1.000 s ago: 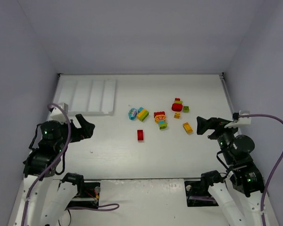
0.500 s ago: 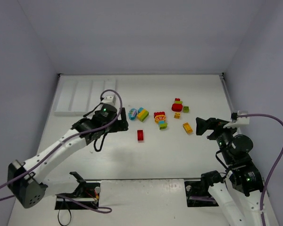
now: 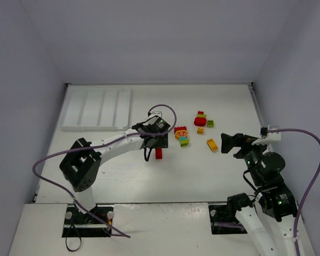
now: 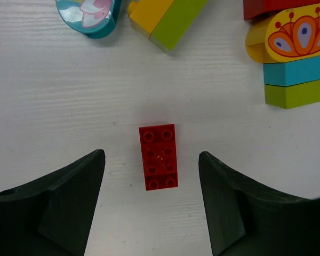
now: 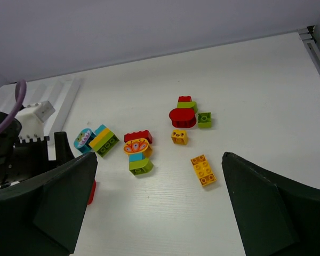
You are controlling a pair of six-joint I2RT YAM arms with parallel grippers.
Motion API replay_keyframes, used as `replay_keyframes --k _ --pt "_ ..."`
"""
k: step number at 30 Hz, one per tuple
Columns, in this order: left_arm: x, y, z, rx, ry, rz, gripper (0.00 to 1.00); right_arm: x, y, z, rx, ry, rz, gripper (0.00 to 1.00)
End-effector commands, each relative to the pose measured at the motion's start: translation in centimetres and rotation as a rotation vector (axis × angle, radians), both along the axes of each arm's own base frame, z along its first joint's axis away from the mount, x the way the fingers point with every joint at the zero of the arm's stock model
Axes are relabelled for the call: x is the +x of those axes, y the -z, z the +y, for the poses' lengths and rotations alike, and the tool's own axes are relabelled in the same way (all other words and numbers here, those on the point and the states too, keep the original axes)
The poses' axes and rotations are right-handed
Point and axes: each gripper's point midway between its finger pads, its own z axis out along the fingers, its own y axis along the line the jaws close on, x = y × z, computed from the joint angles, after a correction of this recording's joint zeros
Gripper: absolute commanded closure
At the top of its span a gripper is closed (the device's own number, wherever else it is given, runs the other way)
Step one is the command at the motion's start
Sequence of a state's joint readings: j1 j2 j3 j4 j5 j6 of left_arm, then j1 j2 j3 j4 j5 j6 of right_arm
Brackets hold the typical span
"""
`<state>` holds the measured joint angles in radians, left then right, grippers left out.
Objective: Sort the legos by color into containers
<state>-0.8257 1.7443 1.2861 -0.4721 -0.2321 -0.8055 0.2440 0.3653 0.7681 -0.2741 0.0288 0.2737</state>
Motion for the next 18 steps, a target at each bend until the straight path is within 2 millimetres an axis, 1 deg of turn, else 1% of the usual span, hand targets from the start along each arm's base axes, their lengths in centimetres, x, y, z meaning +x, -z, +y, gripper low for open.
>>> replay_keyframes --k 1,2,6,7,9,11,12,14,15,16,18 --pt "1.1 -1.7 -2.1 -0.075 -0.024 -0.038 0.35 0.5 -0.8 0.5 0.018 -0.014 -0.033 0.00" --pt "1.1 -0.7 -2.4 -0.060 -0.022 -0.023 0.35 0.4 -0.9 0.4 0.021 -0.013 -0.040 0.00" --pt "0.9 1.5 -2.7 -0.014 -0.029 0.020 0.37 0.2 -0.6 0.5 0.024 -0.017 -0.038 0.00" --pt "0.9 1.9 -2.6 -0.002 -0.033 0.026 0.40 0.2 -0.6 0.4 0.023 -0.017 -0.038 0.00" --pt "0.8 2.8 -2.5 0.010 -0.050 0.040 0.42 0.2 -0.6 0.5 0.022 -0.019 -0.040 0.00" --pt "0.8 3.1 -2.6 0.016 -0.055 0.042 0.49 0.2 -0.6 0.4 0.020 -0.017 -0.040 0.00" --pt "0.7 3.0 -2.6 0.019 -0.053 0.041 0.60 0.2 -0.6 0.4 0.019 -0.019 -0.040 0.00" --pt "0.7 2.7 -2.3 0.027 -0.058 0.035 0.74 0.1 -0.6 0.4 0.019 -0.019 -0.042 0.00" --pt "0.7 2.6 -1.6 0.050 -0.071 0.027 0.86 0.1 -0.7 0.4 0.020 -0.017 -0.045 0.00" --pt "0.7 2.0 -1.3 0.055 -0.075 0.014 0.90 0.1 -0.7 0.4 0.018 -0.019 -0.044 0.00" --pt "0.9 1.4 0.1 0.094 -0.084 -0.018 0.93 0.0 -0.8 0.4 0.020 -0.017 -0.046 0.00"
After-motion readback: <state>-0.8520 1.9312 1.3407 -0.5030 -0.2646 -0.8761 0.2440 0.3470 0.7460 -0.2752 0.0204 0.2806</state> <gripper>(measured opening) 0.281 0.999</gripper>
